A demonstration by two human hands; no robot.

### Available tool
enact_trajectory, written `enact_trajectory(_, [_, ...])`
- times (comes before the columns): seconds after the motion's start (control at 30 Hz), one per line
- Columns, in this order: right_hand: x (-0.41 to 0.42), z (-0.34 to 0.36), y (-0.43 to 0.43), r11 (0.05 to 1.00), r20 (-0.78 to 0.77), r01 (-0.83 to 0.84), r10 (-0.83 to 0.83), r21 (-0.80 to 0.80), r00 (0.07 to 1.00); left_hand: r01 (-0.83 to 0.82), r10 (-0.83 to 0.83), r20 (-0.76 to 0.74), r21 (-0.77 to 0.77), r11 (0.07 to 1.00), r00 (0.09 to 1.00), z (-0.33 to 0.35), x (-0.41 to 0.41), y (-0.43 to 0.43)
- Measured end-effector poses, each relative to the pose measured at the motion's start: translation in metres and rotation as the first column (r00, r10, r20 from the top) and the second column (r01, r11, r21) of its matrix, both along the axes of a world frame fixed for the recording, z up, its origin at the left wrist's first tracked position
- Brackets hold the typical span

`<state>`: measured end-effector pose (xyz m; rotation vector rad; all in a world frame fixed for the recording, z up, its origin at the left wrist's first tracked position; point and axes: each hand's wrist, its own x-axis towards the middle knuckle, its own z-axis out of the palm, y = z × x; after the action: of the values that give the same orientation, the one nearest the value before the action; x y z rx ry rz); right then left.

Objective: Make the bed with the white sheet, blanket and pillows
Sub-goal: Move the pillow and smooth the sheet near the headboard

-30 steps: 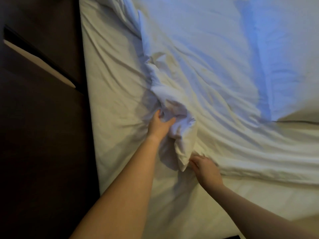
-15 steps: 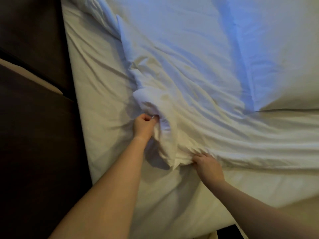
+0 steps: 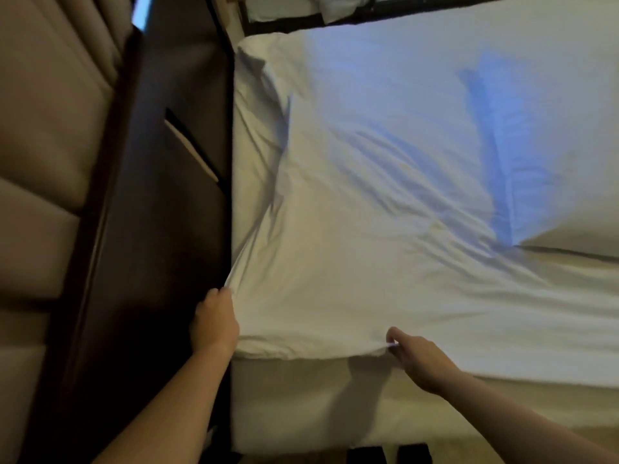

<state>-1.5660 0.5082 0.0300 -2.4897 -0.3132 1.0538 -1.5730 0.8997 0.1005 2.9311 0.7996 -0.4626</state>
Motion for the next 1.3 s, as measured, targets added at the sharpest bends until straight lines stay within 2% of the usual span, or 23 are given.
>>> enact_trajectory(0.13, [-0.043, 0.008, 0.002, 0.994, -0.085, -0.112, 0.111, -0.005, 0.99, 0.028, -0.014, -0.123, 0.107, 0.994, 0.992, 0.016, -0.08, -0.01])
enact_trajectory(0.27, [-0.086, 0.012, -0.008, 0.994, -0.076, -0.113, 0.113, -0.008, 0.991, 0.137, -0.104, -0.183, 0.181, 0.974, 0.978, 0.019, -0.132, -0.03])
enact_trajectory(0.47, [-0.114, 0.004, -0.008, 0.986, -0.082, -0.162, 0.159, -0.032, 0.984, 0.181, -0.131, -0.266, 0.174, 0.968, 0.955, -0.001, -0.161, -0.033])
enact_trajectory(0.57, [-0.127, -0.011, -0.009, 0.982, -0.117, -0.179, 0.17, -0.063, 0.978, 0.123, -0.086, -0.297, 0.108, 0.987, 0.951, -0.017, -0.174, -0.035])
enact_trajectory(0.67, [-0.137, -0.021, -0.007, 0.988, -0.121, -0.132, 0.122, -0.086, 0.985, -0.037, 0.051, -0.294, 0.052, 0.998, 0.954, -0.037, -0.177, -0.032])
enact_trajectory(0.77, [-0.14, -0.032, -0.002, 0.987, -0.118, -0.108, 0.093, -0.121, 0.989, -0.208, 0.167, -0.333, -0.092, 0.974, 0.928, -0.063, -0.169, -0.026])
enact_trajectory(0.9, [-0.142, -0.048, 0.005, 0.983, -0.153, -0.087, 0.062, -0.161, 0.986, -0.41, 0.333, -0.252, -0.385, 0.827, 0.909, -0.094, -0.153, -0.024])
enact_trajectory(0.97, [-0.143, -0.054, 0.008, 0.982, -0.197, -0.078, 0.044, -0.169, 0.979, -0.466, 0.403, -0.234, -0.455, 0.759, 0.885, -0.105, -0.146, -0.025])
enact_trajectory(1.1, [-0.144, -0.053, 0.015, 0.983, -0.203, -0.042, 0.005, -0.179, 0.979, -0.503, 0.434, -0.257, -0.499, 0.705, 0.864, -0.105, -0.134, -0.031])
enact_trajectory(1.3, [-0.104, -0.039, 0.046, 0.993, -0.002, 0.015, -0.016, -0.118, 1.0, -0.406, 0.37, -0.175, -0.5, 0.765, 0.912, -0.082, -0.081, -0.015])
